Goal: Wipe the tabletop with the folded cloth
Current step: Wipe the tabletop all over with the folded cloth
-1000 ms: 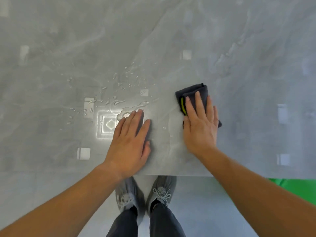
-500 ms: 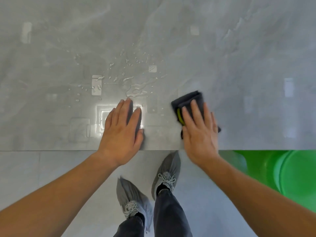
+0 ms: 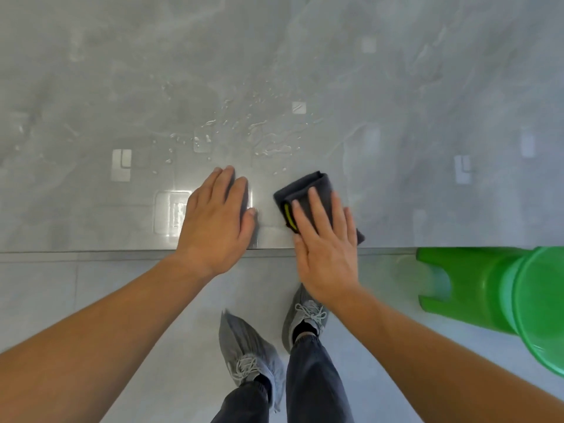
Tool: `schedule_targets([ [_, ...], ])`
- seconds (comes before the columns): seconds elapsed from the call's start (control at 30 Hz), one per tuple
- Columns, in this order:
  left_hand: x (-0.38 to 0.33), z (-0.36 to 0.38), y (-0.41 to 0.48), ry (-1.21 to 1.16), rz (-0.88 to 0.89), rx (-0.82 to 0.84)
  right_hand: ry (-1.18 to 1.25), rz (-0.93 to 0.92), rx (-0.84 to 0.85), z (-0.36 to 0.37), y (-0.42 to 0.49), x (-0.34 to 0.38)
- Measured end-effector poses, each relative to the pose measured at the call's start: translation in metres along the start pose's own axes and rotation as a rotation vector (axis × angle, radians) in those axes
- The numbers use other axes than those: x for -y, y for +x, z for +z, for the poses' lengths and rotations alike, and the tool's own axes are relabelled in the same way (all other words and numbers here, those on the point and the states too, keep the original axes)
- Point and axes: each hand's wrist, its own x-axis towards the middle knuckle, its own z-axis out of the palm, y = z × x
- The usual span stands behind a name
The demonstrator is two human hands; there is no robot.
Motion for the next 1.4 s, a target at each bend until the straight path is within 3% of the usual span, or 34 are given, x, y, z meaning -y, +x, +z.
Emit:
schedule_targets([
  [0.13, 0.006, -0.003, 0.004, 0.023, 0.033, -0.014, -0.038, -0.051, 0.055, -0.008, 0.029, -0.012],
  [0.3, 0.021, -0.005, 0.022, 0.053, 0.000, -0.009, 0.051, 0.272, -0.044, -0.017, 0.083, -0.008],
  [0.37, 0.023, -0.006, 0.025, 0.068, -0.012, -0.009, 0.025, 0.202, -0.034, -0.009, 0.069, 0.011],
  [0.47, 0.024, -0.007, 0.025, 0.073, -0.013, 0.009, -0.028, -0.076, 0.058, -0.005, 0.042, 0.016],
  [0.53, 0.027, -0.008, 0.026, 0.074, -0.006, 0.017, -0.023, -0.123, 0.063, -0.013, 0.058, -0.002],
  [0.67, 0.031, -0.013, 0.029, 0.068, 0.012, 0.006, 0.087, 0.266, -0.047, -0.029, 0.133, -0.018],
  [0.73, 0.033, -0.015, 0.033, 0.074, 0.025, -0.010, 0.113, 0.345, -0.094, -0.028, 0.150, -0.009],
  [0.93, 0.034, -0.023, 0.039, 0.055, 0.036, 0.006, 0.018, 0.058, 0.046, -0.021, 0.093, 0.013],
  [1.03, 0.036, -0.029, 0.042, 0.039, 0.042, 0.019, -0.004, -0.017, 0.088, -0.030, 0.112, -0.008],
  [1.23, 0.036, -0.038, 0.066, 0.014, 0.048, -0.005, 0.078, 0.252, -0.057, -0.037, 0.195, -0.003],
  [1.4, 0.033, -0.048, 0.103, 0.013, 0.038, -0.019, -0.016, -0.140, 0.074, -0.035, 0.162, -0.015],
])
